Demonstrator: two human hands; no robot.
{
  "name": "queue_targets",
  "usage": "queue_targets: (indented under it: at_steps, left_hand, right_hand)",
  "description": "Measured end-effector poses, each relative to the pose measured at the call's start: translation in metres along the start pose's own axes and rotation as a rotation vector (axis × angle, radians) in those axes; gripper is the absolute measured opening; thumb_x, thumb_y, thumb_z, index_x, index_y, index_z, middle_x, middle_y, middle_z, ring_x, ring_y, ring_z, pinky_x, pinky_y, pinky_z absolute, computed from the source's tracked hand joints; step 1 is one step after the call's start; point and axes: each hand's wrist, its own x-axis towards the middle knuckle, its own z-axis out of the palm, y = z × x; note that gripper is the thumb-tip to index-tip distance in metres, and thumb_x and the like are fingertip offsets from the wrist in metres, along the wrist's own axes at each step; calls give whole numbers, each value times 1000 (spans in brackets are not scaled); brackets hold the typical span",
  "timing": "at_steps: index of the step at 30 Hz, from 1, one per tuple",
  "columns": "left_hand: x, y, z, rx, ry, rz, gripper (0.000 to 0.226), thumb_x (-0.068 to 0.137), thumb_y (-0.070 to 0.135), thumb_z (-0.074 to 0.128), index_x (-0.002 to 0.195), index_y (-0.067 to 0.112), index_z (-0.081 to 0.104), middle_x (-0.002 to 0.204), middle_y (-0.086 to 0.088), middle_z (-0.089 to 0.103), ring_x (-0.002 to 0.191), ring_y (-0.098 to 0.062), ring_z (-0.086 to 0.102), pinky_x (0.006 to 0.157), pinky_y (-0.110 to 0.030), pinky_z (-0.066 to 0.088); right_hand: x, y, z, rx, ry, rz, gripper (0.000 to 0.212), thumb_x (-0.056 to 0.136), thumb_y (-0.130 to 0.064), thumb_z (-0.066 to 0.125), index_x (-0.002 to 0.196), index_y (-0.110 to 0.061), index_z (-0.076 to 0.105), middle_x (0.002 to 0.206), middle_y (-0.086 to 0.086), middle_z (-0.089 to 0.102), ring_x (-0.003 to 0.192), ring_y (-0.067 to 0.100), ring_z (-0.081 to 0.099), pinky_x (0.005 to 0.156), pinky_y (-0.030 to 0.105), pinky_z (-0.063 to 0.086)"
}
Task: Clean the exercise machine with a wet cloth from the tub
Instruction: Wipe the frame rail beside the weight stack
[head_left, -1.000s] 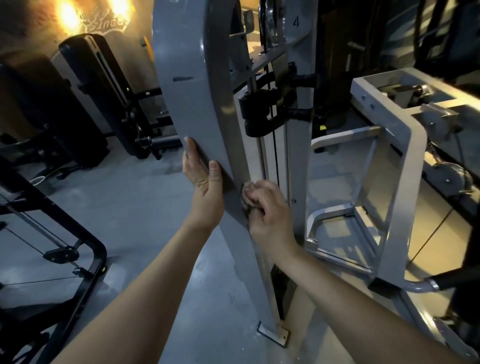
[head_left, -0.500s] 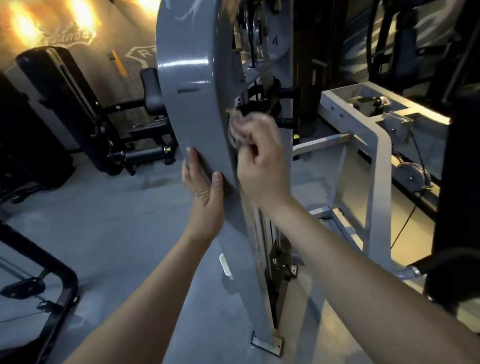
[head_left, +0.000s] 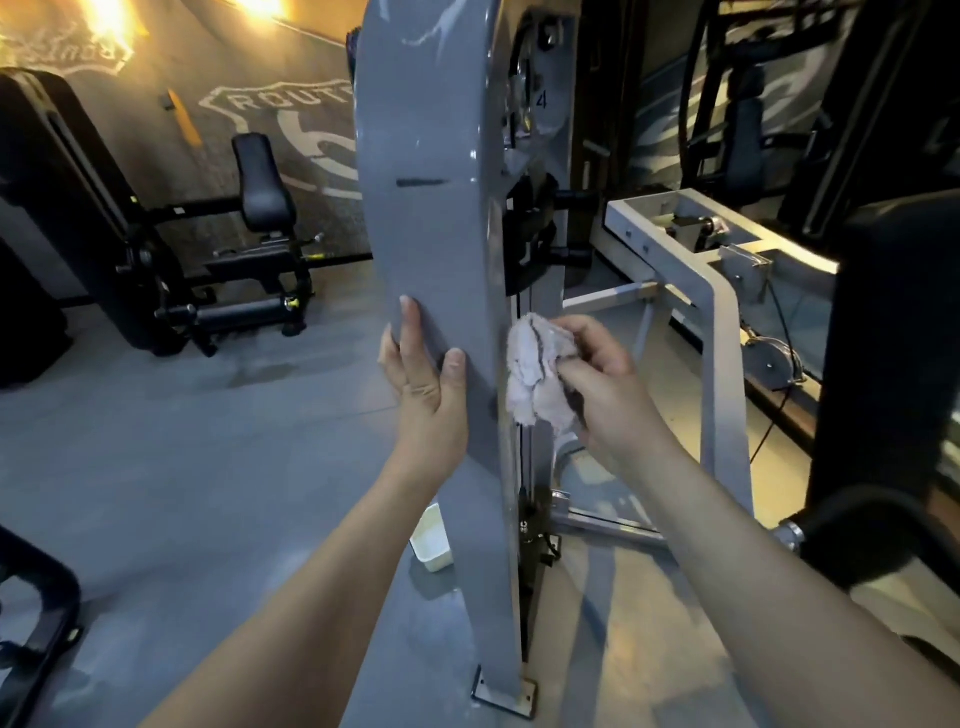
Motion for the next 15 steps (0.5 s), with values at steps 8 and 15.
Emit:
queue_targets:
  at_steps: [8,15]
  left_hand:
    - [-2,1,0,-12,-1,-11,57,103,36,37,144,55,3,167,-5,-7,151,-1,-6,115,-19,-5]
    - [-3,5,4,42,48,14,57,104,30,38,144,53,4,166,-15,5,156,-29,1,124,-32,1]
  right_hand:
    - [23,9,24,-282,226,0,39,95,-2,50,109,-38,56,122,-2,60,107,14,64,86,32,57]
    - [5,9,15,-296,131,4,22,101,-25,59,121,-23,68,98,-18,69,89,-12,62,73,4,43]
